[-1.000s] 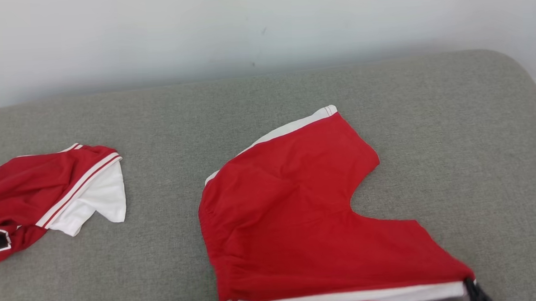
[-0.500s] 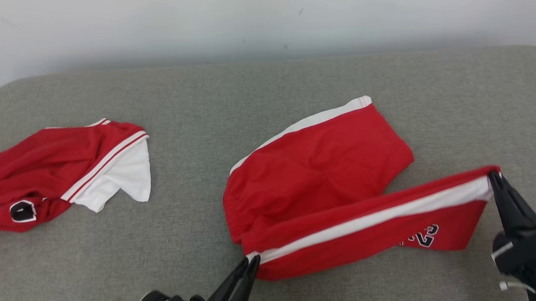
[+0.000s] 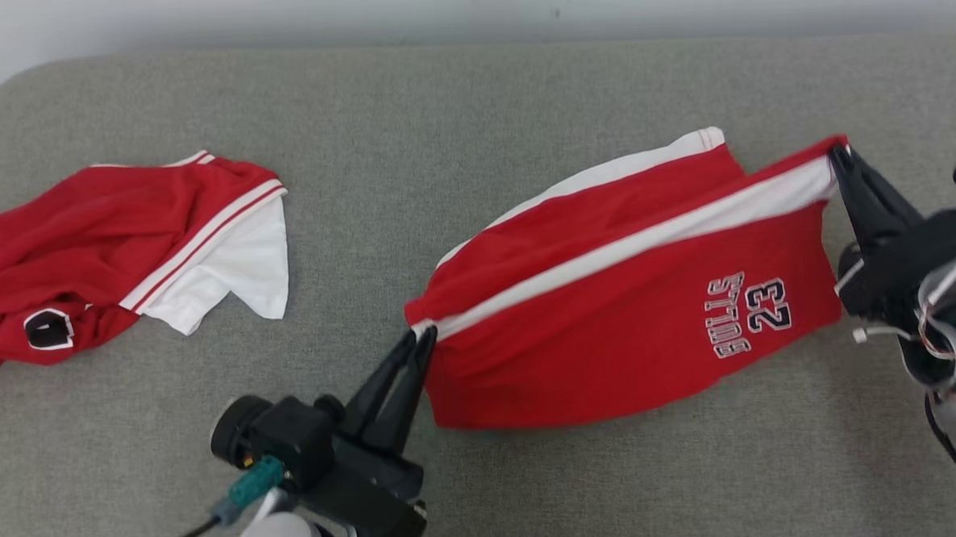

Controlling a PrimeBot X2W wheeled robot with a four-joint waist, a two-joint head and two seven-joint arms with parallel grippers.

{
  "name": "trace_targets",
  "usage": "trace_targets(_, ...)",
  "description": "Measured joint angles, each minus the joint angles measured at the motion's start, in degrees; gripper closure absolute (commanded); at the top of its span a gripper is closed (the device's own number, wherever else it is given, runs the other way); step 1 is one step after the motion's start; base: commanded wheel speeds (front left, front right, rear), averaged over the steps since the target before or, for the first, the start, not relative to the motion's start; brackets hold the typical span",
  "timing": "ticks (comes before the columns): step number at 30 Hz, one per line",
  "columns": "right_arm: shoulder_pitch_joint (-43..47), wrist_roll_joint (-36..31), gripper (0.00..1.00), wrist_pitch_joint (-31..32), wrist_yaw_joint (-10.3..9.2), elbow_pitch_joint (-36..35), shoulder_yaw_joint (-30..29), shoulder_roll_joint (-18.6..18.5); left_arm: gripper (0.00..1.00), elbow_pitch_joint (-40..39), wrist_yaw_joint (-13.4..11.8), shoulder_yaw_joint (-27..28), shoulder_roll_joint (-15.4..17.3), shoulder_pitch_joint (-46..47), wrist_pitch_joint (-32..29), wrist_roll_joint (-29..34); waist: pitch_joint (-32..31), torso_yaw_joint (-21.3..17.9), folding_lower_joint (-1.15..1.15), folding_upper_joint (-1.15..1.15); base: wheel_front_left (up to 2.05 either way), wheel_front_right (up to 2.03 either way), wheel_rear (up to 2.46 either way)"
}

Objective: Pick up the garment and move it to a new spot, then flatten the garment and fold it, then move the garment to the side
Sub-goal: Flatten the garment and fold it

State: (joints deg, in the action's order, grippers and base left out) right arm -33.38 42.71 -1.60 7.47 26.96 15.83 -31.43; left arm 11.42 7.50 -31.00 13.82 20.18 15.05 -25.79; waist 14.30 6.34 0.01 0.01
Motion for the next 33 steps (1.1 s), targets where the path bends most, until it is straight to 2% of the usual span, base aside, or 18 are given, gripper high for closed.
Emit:
trace_targets(13, -21.53, -0.54, 1.0, -4.21, 0.01, 20.76, 12.43, 2.81, 1.0, 9.04, 0.0, -0.09, -0.93, 11.35, 0.0, -1.72, 6.82, 2.07, 0.0, 0.0, 0.0, 0.0, 0.0)
trace_targets(20, -25.49, 0.02, 1.0, -5.63, 0.01, 27.04, 15.93, 3.24, 1.0, 12.55, 0.0, -1.21, -2.13, 14.52, 0.0, -1.7, 9.3, 3.01, 0.0, 0.0, 0.0, 0.0, 0.0)
trace_targets(30, -28.28, 3.3, 1.0, -8.22, 0.01, 31.03, 21.47, 3.59, 1.0, 16.42, 0.0, -1.1, -2.97, 16.7, 0.0, -0.48, 10.57, 3.33, -0.01, 0.0, 0.0, 0.0, 0.0)
trace_targets(31, -28.48, 3.67, 0.46, -8.53, 0.01, 31.47, 21.85, 3.74, 0.52, 16.68, 0.0, -1.08, -3.03, 16.8, 0.0, -0.01, 10.43, 3.32, -0.01, 0.0, 0.0, 0.0, 0.0)
trace_targets(32, -28.57, 4.0, 0.0, -8.64, 0.01, 31.72, 22.28, 3.87, 0.0, 16.67, 0.0, -0.89, -3.16, 16.87, 0.0, 0.77, 10.26, 3.29, -0.01, 0.0, 0.0, 0.0, 0.0)
trace_targets(33, -28.56, 4.35, 0.0, -9.14, 0.01, 31.86, 22.71, 4.0, 0.0, 16.74, 0.0, -0.74, -3.36, 16.88, 0.0, 1.05, 10.03, 3.27, -0.01, 0.0, 0.0, 0.0, 0.0)
